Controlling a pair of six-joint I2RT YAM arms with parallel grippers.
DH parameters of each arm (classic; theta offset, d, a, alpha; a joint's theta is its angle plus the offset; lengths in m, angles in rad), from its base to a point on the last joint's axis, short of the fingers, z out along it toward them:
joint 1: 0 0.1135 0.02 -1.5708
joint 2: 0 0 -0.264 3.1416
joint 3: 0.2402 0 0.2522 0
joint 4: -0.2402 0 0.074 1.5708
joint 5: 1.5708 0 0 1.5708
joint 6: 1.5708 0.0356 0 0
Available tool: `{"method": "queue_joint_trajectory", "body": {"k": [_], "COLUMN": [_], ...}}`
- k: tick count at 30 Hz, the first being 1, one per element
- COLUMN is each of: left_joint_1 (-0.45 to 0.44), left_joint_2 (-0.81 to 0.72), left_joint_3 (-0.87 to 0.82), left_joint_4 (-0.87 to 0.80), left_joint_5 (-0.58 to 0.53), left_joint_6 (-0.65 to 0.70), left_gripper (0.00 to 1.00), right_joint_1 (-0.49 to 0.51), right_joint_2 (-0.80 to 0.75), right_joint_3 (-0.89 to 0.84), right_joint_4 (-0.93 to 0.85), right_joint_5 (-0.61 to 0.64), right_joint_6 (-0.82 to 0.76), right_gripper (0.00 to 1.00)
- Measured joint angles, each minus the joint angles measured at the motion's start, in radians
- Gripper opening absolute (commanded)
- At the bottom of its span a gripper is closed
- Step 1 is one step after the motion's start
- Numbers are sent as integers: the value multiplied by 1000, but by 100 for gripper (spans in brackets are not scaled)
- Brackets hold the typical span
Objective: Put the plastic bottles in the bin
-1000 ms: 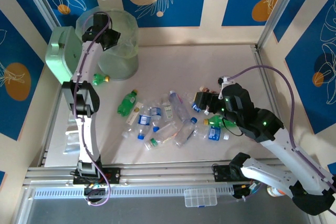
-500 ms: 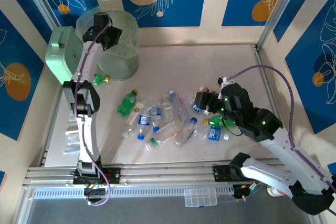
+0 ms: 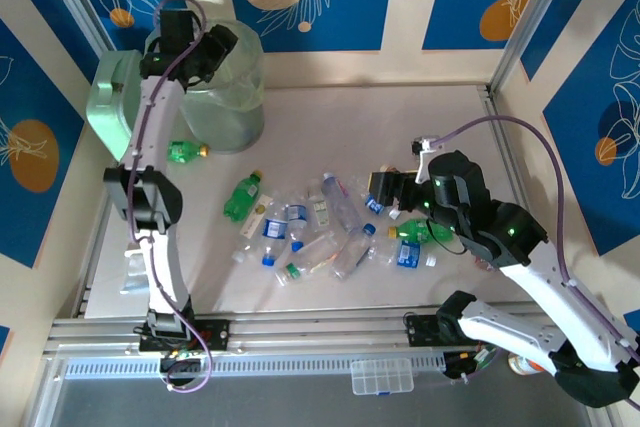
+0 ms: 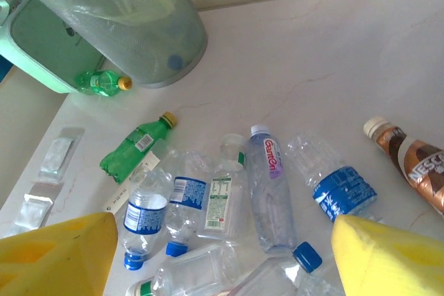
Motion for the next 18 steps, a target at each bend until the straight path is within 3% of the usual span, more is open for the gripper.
{"method": "queue_joint_trajectory", "body": {"k": [6,10,14,18], "left_joint_1": [-79,-254,-386,-454], "left_joint_2": [-254,-420,-613,-708], "left_joint_3": [-75,-205,-470,-581], "left_joint_4": [-4,-35,-66,-134], "left_joint_5": [-19,-160,-209,-240], "left_joint_6": [318,510,555,571], "left_gripper": [77,77,75,75], "right_joint_1": [0,8,14,14], "right_joint_2": [9,60,122,125], "right_joint_3": [20,69,117,117], "right_joint_4": [-9,-69,-137,-180], "right_joint_5": [-60,-93,-95,-137], "right_joint_6": [-92,-145,-161,-170], "right_gripper": [82,83,85,84]}}
